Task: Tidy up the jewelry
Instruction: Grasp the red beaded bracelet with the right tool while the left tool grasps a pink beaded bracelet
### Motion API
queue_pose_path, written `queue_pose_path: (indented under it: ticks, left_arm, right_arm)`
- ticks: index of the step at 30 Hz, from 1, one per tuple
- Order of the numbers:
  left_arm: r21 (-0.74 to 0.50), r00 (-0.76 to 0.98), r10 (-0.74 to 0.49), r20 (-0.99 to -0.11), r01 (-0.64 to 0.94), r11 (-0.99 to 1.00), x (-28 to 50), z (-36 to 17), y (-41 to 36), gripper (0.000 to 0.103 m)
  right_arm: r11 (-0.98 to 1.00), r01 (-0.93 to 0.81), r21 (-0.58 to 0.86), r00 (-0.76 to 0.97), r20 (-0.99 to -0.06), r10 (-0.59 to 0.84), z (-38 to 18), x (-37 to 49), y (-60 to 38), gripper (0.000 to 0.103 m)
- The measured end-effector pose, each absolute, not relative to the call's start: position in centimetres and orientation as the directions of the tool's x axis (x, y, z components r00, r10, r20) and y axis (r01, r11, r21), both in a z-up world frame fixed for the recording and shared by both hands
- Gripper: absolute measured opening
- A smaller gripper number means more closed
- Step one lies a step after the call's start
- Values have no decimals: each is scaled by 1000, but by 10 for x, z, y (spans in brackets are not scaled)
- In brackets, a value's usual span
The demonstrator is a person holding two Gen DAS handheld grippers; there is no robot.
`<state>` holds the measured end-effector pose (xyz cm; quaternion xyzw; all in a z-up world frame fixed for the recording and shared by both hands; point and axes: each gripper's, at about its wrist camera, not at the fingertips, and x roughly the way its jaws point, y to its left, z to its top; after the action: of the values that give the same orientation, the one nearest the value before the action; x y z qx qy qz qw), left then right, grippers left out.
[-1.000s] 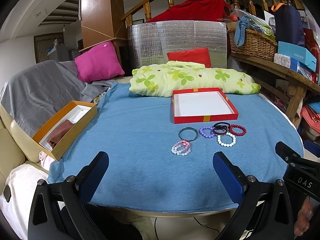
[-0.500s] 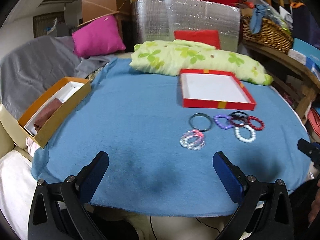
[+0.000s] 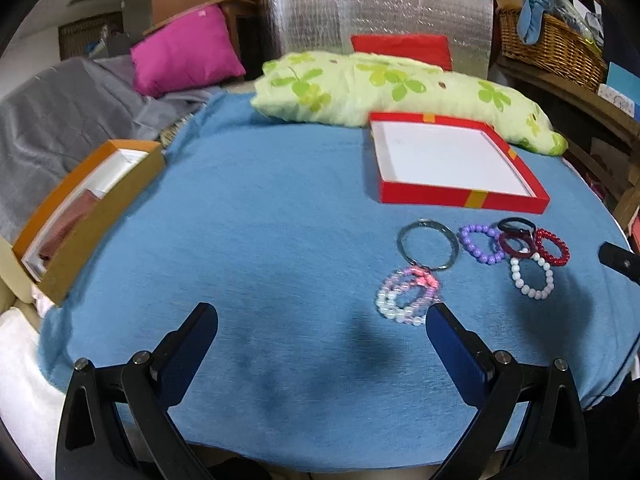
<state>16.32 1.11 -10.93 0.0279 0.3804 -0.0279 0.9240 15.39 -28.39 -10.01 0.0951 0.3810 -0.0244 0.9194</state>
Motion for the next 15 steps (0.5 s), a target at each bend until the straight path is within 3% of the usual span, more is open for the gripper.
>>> queue_pose_path:
  ticks: [3, 12, 15]
  left_arm:
    - [31, 697, -51, -715, 104, 994, 171, -118, 1, 103]
    - [24, 638, -82, -765, 156, 988, 200, -145, -22, 103]
    - [14, 627, -91, -774, 160, 987, 210, -150, -26, 103]
  right_arm:
    - [975, 129, 182, 684, -728, 45, -108, 169, -295, 68]
    - [952, 179, 250, 638, -766, 81, -122, 193, -321, 64]
    - [946, 190, 262, 619, -780, 92, -127, 200, -328, 56]
